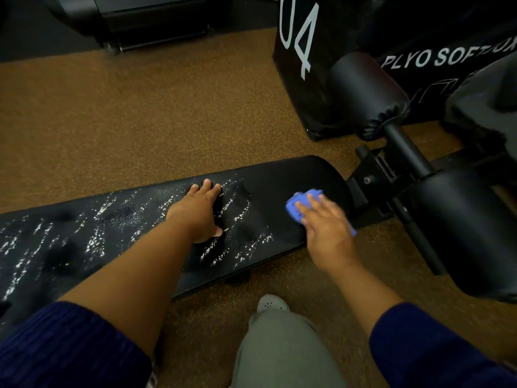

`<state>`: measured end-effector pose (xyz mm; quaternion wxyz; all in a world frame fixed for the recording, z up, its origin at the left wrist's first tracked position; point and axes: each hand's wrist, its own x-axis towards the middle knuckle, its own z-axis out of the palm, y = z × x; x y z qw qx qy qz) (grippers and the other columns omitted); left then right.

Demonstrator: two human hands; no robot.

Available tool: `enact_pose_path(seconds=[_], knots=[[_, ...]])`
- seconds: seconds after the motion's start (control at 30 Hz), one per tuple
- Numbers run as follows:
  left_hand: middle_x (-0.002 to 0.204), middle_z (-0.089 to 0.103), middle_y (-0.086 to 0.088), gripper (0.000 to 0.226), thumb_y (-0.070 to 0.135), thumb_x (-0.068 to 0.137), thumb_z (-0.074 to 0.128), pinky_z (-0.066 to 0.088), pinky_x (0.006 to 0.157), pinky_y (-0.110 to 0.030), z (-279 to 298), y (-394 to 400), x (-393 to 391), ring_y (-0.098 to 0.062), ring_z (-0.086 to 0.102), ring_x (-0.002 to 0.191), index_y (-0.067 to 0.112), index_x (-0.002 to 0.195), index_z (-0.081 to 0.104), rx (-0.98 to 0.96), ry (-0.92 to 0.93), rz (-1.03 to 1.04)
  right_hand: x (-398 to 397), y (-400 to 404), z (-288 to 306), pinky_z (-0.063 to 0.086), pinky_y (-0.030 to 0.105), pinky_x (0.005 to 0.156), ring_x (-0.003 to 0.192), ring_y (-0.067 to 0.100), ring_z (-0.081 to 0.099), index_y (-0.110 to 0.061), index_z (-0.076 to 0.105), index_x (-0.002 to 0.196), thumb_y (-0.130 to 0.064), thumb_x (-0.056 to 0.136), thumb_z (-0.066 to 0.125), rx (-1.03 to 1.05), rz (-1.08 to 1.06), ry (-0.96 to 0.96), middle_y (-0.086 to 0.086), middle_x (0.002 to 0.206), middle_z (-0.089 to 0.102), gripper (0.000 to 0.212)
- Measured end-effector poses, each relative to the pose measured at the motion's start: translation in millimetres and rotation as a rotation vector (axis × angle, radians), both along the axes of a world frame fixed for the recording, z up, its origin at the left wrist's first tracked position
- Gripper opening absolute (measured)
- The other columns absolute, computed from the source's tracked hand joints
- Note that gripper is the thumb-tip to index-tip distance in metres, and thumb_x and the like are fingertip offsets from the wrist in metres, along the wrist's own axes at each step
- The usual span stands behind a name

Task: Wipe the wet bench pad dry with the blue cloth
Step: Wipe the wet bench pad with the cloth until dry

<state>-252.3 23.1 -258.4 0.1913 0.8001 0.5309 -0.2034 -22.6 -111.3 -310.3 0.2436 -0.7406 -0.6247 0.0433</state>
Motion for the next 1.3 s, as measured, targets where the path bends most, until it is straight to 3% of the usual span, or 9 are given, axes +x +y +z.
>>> enact_pose_path(seconds=[0.13,0.33,0.5,0.6,0.67,0.87,1.07,1.2,1.3], knots=[[0.161,-0.011,0.007,0.109,0.036,0.078,0.074,0.026,0.116,-0.049,-0.8,1.0,-0.8,-0.019,-0.004,0.149,0.030,0.152,-0.005,-0.007,-0.006,0.005,12.0,-25.8,-6.0,0.030,0.038,0.110,0.128,0.021,0.043,-0.020,0.059,0.122,-0.008,0.084,0.048,-0.008,0.484,-0.114,0.003,0.133,0.055,0.042],[0.161,-0.012,0.007,0.108,0.034,0.079,0.074,0.025,0.117,-0.048,0.1,0.6,0.3,-0.019,-0.005,0.149,0.029,0.152,-0.005,-0.012,-0.004,0.009,5.9,-7.6,-7.3,0.033,0.046,0.107,0.125,0.033,0.046,-0.012,0.062,0.118,-0.007,0.083,0.046,0.018,-0.132,-0.043,0.014,0.129,0.057,0.039],[0.161,-0.011,0.006,0.109,0.034,0.078,0.075,0.025,0.117,-0.048,0.7,0.6,-0.6,-0.019,-0.004,0.149,0.029,0.152,-0.005,-0.014,-0.011,0.011,11.2,-32.4,-18.0,0.032,0.046,0.108,0.133,0.025,0.038,-0.020,0.055,0.126,0.000,0.081,0.058,0.011,0.424,-0.163,0.006,0.137,0.050,0.049],[0.161,-0.012,0.006,0.108,0.034,0.079,0.074,0.025,0.117,-0.047,1.2,-0.1,0.1,-0.019,-0.005,0.149,0.029,0.152,-0.005,-0.011,-0.007,0.007,44.7,-23.6,-5.3,0.032,0.051,0.109,0.133,0.027,0.036,-0.015,0.052,0.129,-0.004,0.085,0.048,-0.043,0.064,-0.084,0.010,0.137,0.050,0.045],[0.161,-0.012,0.006,0.108,0.034,0.079,0.074,0.025,0.117,-0.048,1.8,-0.3,1.0,-0.020,-0.004,0.149,0.028,0.152,-0.005,-0.007,-0.006,0.006,52.0,-7.9,1.9,0.024,0.040,0.113,0.135,0.027,0.033,-0.015,0.049,0.131,-0.009,0.093,0.046,-0.083,-0.182,-0.021,0.012,0.142,0.044,0.039],[0.161,-0.011,0.006,0.109,0.033,0.079,0.075,0.026,0.116,-0.049,1.6,-0.2,1.4,-0.020,-0.004,0.149,0.028,0.152,-0.005,-0.005,-0.002,0.006,47.4,56.8,16.4,0.032,0.041,0.107,0.132,0.029,0.036,-0.020,0.040,0.139,-0.025,0.100,0.035,-0.243,-0.534,0.061,0.010,0.150,0.031,0.039],[0.161,-0.011,0.006,0.109,0.033,0.078,0.075,0.026,0.116,-0.049,1.8,0.6,3.0,-0.021,-0.003,0.149,0.027,0.152,-0.004,-0.005,-0.010,0.011,6.0,88.3,5.6,0.017,0.035,0.114,0.138,0.031,0.026,-0.015,0.043,0.137,-0.019,0.096,0.043,-0.168,-0.191,-0.073,0.014,0.148,0.034,0.041],[0.161,-0.012,0.005,0.109,0.033,0.079,0.074,0.024,0.117,-0.047,1.4,-1.1,0.2,-0.021,-0.005,0.149,0.027,0.152,-0.006,-0.008,-0.038,0.013,-11.1,84.5,10.4,0.028,0.039,0.109,0.126,0.034,0.046,-0.011,0.061,0.121,-0.010,0.087,0.058,-0.042,0.330,-0.028,0.017,0.133,0.053,0.035],[0.161,-0.012,0.003,0.110,0.032,0.079,0.075,0.019,0.119,-0.043,2.3,-5.7,-5.2,-0.019,-0.006,0.149,0.024,0.152,-0.007,-0.001,-0.112,0.046,10.6,103.8,9.6,0.024,0.040,0.111,0.131,0.031,0.040,-0.017,0.056,0.127,-0.014,0.091,0.052,-0.127,0.152,-0.129,0.013,0.141,0.046,0.036]])
